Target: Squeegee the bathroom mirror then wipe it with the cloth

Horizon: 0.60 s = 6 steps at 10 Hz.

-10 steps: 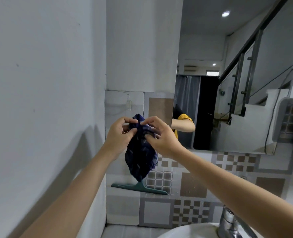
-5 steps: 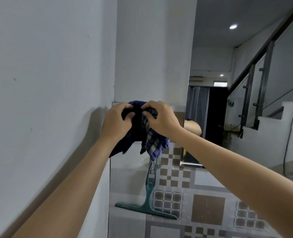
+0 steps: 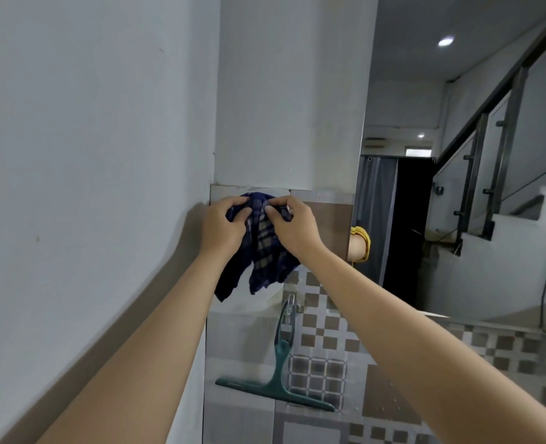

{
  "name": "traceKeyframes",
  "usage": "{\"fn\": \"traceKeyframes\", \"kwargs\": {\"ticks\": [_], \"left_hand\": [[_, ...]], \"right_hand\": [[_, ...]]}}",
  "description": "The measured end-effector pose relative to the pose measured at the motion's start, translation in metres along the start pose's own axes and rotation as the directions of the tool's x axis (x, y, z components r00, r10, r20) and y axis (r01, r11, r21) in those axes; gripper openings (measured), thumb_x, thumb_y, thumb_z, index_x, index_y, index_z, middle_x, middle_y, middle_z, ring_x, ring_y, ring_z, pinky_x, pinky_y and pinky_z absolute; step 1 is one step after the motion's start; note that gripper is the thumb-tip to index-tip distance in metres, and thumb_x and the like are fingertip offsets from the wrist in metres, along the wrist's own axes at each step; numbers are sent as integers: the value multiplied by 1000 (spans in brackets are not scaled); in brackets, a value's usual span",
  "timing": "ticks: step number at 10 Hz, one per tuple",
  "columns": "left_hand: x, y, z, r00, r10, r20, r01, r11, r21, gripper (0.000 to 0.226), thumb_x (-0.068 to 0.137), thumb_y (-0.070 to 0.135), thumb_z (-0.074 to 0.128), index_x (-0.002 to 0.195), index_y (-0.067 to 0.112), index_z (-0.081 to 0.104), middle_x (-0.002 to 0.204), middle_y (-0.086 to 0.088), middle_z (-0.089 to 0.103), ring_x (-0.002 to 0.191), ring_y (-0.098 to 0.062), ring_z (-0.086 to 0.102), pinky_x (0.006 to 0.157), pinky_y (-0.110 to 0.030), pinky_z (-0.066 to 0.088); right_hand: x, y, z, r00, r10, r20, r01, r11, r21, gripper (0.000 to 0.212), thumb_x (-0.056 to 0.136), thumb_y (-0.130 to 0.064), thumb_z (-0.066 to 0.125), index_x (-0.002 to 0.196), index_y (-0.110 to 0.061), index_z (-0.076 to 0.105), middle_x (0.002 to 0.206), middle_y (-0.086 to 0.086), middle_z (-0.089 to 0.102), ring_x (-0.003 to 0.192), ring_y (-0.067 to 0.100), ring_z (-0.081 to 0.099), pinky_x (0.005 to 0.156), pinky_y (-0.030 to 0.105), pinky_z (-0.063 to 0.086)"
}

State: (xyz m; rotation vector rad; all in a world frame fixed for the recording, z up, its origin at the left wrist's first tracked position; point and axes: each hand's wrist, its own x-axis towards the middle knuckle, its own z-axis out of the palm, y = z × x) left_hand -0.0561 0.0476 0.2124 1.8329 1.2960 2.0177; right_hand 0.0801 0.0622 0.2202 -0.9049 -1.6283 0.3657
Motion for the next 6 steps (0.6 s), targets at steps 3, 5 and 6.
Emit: {"fn": "traceKeyframes", "kwargs": {"ticks": [3, 5, 6], "left_hand": [[-37, 5, -2, 958, -284, 39, 282, 907, -314, 32, 95, 14, 46, 120, 28, 61, 125, 7, 58, 111, -12, 55, 91, -25, 46], [-78, 3, -8, 942, -330, -55, 321, 937, -137, 35, 92, 20, 51, 126, 20, 57, 136, -5, 51, 126, -21, 46, 107, -40, 38], [-101, 0, -7, 939, -333, -82, 335, 942, 6, 40, 90, 27, 53, 129, 21, 54, 147, -12, 39, 138, -25, 31, 112, -45, 30]], "right_hand": [[-31, -16, -1, 880, 444, 167, -463, 729, 504, 28, 88, -18, 69, 116, -17, 68, 115, 10, 68, 102, 26, 66, 90, 42, 56], [-70, -24, -22, 804, 595, -2, -525, 711, 467, 25, 86, -37, 69, 104, -20, 63, 95, -2, 63, 88, 14, 60, 76, 29, 54], [-100, -23, -41, 771, 626, -120, -540, 741, 398, 25, 89, -40, 64, 102, -20, 59, 87, -6, 58, 75, 8, 52, 58, 23, 39]]}}
